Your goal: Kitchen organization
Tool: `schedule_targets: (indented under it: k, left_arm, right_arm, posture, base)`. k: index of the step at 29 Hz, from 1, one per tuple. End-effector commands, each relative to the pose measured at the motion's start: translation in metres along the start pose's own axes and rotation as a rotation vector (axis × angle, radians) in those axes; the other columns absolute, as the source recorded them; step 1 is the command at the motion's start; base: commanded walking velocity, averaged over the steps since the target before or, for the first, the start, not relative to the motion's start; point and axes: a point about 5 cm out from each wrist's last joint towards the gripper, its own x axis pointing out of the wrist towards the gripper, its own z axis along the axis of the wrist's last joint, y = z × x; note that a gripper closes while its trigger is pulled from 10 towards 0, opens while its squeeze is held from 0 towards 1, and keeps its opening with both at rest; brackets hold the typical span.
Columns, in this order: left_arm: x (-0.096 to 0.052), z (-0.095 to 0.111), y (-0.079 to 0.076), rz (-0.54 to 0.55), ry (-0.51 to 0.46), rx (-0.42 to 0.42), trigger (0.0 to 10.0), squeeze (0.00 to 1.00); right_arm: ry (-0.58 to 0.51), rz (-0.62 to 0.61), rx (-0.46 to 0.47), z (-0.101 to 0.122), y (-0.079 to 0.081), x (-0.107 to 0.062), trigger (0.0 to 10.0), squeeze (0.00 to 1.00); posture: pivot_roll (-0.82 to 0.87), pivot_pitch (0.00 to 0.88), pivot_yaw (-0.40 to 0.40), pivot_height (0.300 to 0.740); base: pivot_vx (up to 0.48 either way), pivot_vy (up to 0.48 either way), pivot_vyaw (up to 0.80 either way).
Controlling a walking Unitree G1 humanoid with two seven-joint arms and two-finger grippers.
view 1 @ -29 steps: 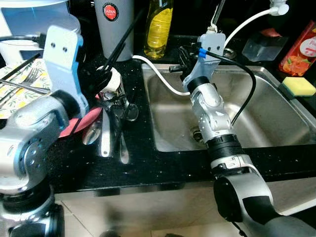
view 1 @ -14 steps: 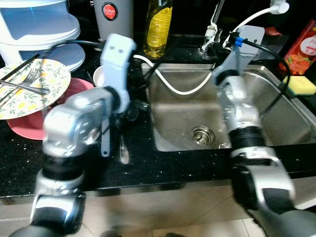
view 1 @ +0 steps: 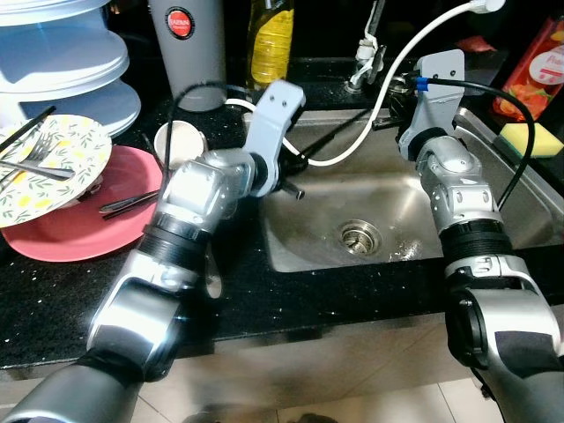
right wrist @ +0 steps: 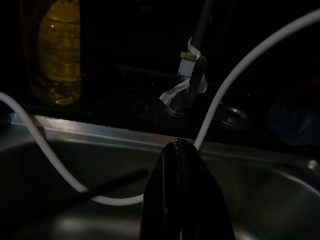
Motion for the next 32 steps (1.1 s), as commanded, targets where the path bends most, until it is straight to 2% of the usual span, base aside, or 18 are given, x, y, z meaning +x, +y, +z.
schedule_targets:
  k: [1,3,5,6,8,9,11,13,14,15,16,17,20,23,26,28,30,32]
  left_arm:
    - [0.006,0.001,-0.004,-0.003,0.008,0.031,10.0,1.00]
    - [0.007,-0.002,-0.005,-0.008,0.009,0.018,10.0,1.00]
    - [0.002,0.007,-0.005,-0.015,-0.050,-0.006,10.0,1.00]
    - [-0.003,0.014,-0.001,-0.001,-0.091,-0.021,10.0,0.00]
    - [-0.015,0.025,0.007,0.034,-0.147,-0.025,10.0,0.00]
    - [-0.015,0.025,0.007,0.034,-0.147,-0.025,10.0,0.00]
    - [-0.042,0.031,0.013,0.061,-0.191,-0.006,10.0,0.00]
    - [-0.061,0.028,0.014,0.088,-0.200,0.022,10.0,0.00]
    - [-0.061,0.028,0.014,0.088,-0.200,0.022,10.0,0.00]
    - [-0.083,0.022,0.013,0.141,-0.206,0.032,10.0,0.00]
    - [-0.094,0.017,0.009,0.192,-0.206,0.029,10.0,0.00]
    - [-0.094,0.017,0.009,0.192,-0.206,0.029,10.0,0.00]
    - [-0.109,0.001,-0.002,0.313,-0.197,-0.009,10.0,0.00]
    - [-0.105,-0.015,-0.023,0.409,-0.202,-0.129,10.0,0.00]
    - [-0.103,-0.016,-0.026,0.436,-0.204,-0.142,10.0,0.00]
    - [-0.098,-0.014,-0.035,0.546,-0.205,-0.164,10.0,0.00]
    - [-0.097,-0.014,-0.037,0.572,-0.202,-0.157,10.0,0.00]
    - [-0.104,-0.020,-0.036,0.668,-0.168,-0.155,10.0,0.00]
  right_arm:
    - [-0.035,-0.007,0.048,0.010,-0.005,0.002,10.0,0.00]
    - [-0.065,-0.007,0.080,0.016,-0.007,0.001,10.0,0.00]
    - [-0.106,0.030,0.109,0.023,-0.006,0.002,10.0,0.00]
    - [-0.113,0.064,0.101,0.026,-0.004,0.002,10.0,0.00]
    - [-0.107,0.143,0.072,0.028,0.000,0.002,10.0,0.00]
    - [-0.107,0.143,0.072,0.028,0.000,0.002,10.0,0.00]
    - [-0.064,0.293,0.008,0.023,0.010,-0.001,10.0,0.00]
    - [-0.050,0.354,-0.011,0.022,0.014,-0.004,10.0,0.00]
    - [-0.050,0.354,-0.011,0.022,0.014,-0.004,10.0,0.00]
    - [-0.048,0.421,-0.016,0.021,0.018,-0.008,10.0,0.00]
    - [-0.053,0.467,-0.019,0.021,0.022,-0.011,10.0,0.00]
    - [-0.053,0.467,-0.019,0.021,0.022,-0.011,10.0,0.00]
    - [-0.065,0.564,-0.012,0.020,0.033,-0.018,10.0,0.00]
    - [-0.071,0.638,-0.001,0.018,0.045,-0.020,10.0,0.00]
    - [-0.074,0.664,-0.005,0.018,0.049,-0.020,10.0,0.00]
    - [-0.064,0.786,-0.030,0.018,0.062,-0.022,10.0,0.00]
    - [-0.060,0.817,-0.035,0.017,0.064,-0.023,10.0,0.00]
    - [-0.073,0.921,0.008,0.019,0.068,-0.029,10.0,0.00]
  posture:
    - [0.15,0.000,-0.021,0.740]
    - [0.15,0.000,-0.026,0.740]
    - [0.17,0.000,-0.039,0.740]
    - [0.17,0.000,-0.043,0.740]
    - [0.18,0.000,-0.054,0.740]
    - [0.18,0.000,-0.054,0.740]
    - [0.20,0.000,-0.065,0.740]
    - [0.20,0.000,-0.065,0.740]
    - [0.20,0.000,-0.065,0.740]
    - [0.21,0.000,-0.058,0.740]
    - [0.21,0.000,-0.054,0.740]
    - [0.21,0.000,-0.054,0.740]
    - [0.22,0.000,-0.056,0.740]
    - [0.24,0.000,-0.070,0.740]
    - [0.25,0.000,-0.080,0.740]
    - [0.26,0.001,-0.104,0.740]
    - [0.26,0.006,-0.110,0.740]
    - [0.27,0.014,-0.120,0.740]
  base:
    - [0.000,0.000,0.00]
    - [0.000,0.000,0.00]
    - [0.000,0.000,0.00]
    - [0.000,0.000,0.00]
    - [0.000,0.000,0.00]
    - [0.000,0.000,0.00]
    - [0.000,0.000,0.00]
    - [0.000,0.000,0.00]
    - [0.000,0.000,0.00]
    - [0.000,0.000,0.00]
    - [0.000,0.000,0.00]
    - [0.000,0.000,0.00]
    - [0.000,0.000,0.00]
    - [0.000,0.000,0.00]
    - [0.000,0.000,0.00]
    - [0.000,0.000,0.00]
    - [0.000,0.000,0.00]
    - [0.000,0.000,0.00]
